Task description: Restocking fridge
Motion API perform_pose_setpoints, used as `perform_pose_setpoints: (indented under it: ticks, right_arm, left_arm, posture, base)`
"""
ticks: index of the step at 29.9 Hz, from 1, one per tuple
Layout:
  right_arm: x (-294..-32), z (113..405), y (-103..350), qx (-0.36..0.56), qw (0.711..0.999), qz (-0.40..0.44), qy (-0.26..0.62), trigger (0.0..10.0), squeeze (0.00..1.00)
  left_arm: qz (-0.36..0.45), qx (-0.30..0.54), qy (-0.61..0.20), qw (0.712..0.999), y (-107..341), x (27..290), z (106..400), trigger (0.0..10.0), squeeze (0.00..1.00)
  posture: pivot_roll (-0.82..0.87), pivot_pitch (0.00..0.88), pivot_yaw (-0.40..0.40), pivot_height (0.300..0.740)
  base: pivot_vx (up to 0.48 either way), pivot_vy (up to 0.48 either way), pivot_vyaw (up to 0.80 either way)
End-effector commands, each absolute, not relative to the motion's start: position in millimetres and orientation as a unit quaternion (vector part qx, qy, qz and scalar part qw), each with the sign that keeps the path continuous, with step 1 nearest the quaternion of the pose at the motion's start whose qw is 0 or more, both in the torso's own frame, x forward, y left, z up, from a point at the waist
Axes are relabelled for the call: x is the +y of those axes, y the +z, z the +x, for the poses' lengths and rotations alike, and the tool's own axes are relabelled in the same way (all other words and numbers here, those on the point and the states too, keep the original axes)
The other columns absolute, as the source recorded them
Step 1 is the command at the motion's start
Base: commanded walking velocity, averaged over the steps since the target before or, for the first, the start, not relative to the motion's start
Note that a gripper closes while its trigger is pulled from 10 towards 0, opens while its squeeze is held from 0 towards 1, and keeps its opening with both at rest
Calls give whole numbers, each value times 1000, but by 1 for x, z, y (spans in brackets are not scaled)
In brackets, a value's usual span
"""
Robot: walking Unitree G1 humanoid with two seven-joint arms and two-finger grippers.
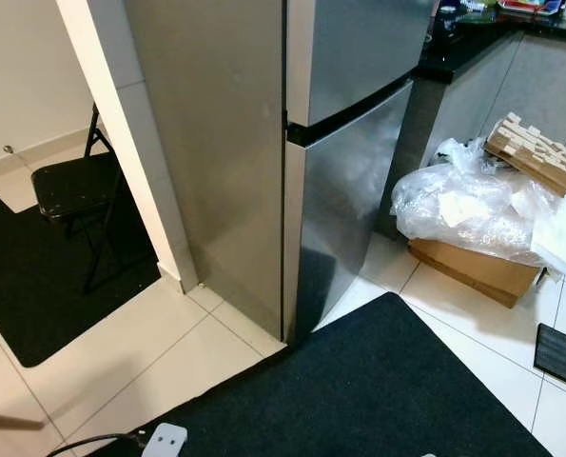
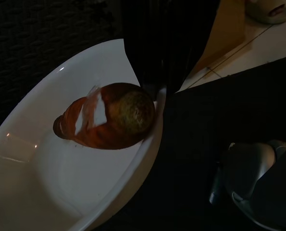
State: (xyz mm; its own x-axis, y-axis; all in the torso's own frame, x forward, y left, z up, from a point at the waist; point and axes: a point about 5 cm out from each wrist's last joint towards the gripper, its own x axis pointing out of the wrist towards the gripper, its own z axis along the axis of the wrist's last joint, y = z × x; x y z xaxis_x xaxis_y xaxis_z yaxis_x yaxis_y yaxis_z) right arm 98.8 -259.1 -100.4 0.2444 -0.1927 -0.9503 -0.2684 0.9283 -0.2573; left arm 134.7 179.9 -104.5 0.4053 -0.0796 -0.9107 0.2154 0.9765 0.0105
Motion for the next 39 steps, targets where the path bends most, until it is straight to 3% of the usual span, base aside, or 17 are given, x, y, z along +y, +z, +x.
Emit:
perform_pose_setpoints:
  ticks: [1,23,32,39]
  right_arm:
    - [-259,101,-100,611,768,-191,21,10000,0]
    - [-262,102,-99,613,765,-198,27,10000,0]
    - [-261,100,-99,614,763,-200,30,10000,0]
    - [-262,101,-99,613,763,-203,31,10000,0]
  left_arm:
    - [68,549,-99,827,-107,178,129,10000,0]
    - [60,548,-90,830,-107,177,129,10000,0]
    - [42,542,-98,833,-106,174,132,10000,0]
    - [43,543,-104,832,-105,174,133,10000,0]
  posture:
    - [13,0,-27,740]
    - [13,0,-30,740]
    - [14,0,-32,740]
    - [13,0,-32,740]
  base:
    - [311,0,0]
    - [322,0,0]
    - [0,0,0]
    - [0,-444,0]
